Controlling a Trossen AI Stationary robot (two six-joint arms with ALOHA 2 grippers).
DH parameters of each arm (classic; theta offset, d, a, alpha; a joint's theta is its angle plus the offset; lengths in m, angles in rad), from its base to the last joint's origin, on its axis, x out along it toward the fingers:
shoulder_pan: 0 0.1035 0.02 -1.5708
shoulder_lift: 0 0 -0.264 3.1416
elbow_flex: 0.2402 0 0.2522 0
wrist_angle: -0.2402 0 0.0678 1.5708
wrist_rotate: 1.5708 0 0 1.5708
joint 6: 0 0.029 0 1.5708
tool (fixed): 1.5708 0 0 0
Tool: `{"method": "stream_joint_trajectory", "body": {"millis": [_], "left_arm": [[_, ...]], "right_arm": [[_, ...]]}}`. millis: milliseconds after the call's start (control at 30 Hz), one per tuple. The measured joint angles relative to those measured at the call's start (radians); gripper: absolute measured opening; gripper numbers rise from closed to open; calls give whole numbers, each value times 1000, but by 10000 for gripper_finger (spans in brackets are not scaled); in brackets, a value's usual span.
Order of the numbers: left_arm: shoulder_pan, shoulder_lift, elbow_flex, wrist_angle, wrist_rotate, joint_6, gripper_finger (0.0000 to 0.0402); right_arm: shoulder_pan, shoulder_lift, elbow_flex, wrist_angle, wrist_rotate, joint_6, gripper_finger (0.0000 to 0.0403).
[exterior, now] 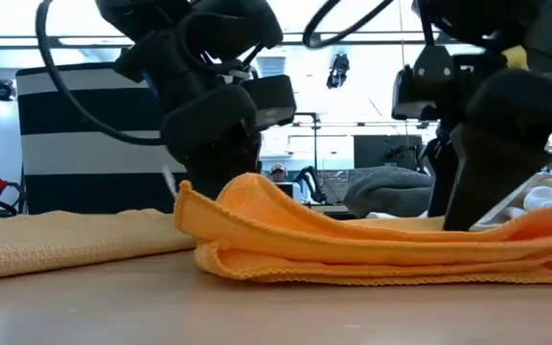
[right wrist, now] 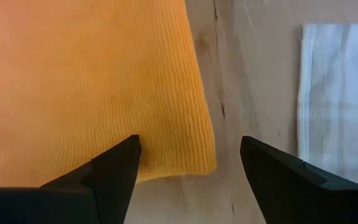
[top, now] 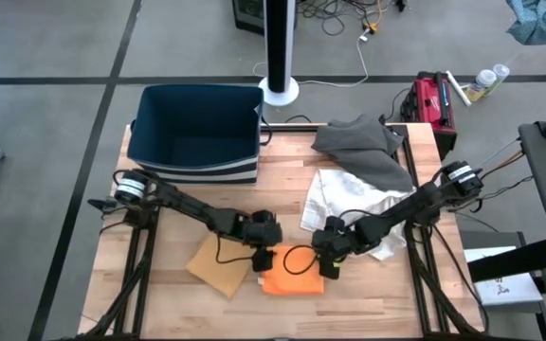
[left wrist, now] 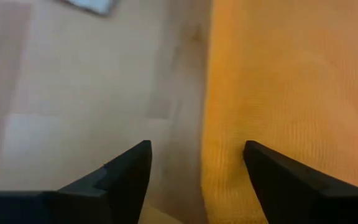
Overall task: Fold towel
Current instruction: Fold the orange kitchen towel, then stack the orange towel on top of the yellow towel
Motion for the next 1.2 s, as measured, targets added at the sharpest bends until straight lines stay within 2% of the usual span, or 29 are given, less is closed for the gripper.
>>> {"method": "stream_joint_trajectory", "body": {"millis": [233,500,667,833,1000,1200], "left_arm": [[-2,24,-1,6,5,13,224],[-14,25,-3,4,11,11,177],[-21,25,-9,16,19,11,139],[-33,26,-10,19,7,10,78],[-44,27,-10,20,-31,10,12],[-53,29,14,4,-48,41,14]], "right_arm": [[-6,-10,3,-7,-54,-60,269],[-19,-70,42,-33,-43,-106,268],[-31,-17,33,-34,-43,-100,254],[-30,66,38,-18,-43,-111,240],[-30,82,38,-23,-46,-140,220],[-31,48,34,-40,-47,-159,165]]}}
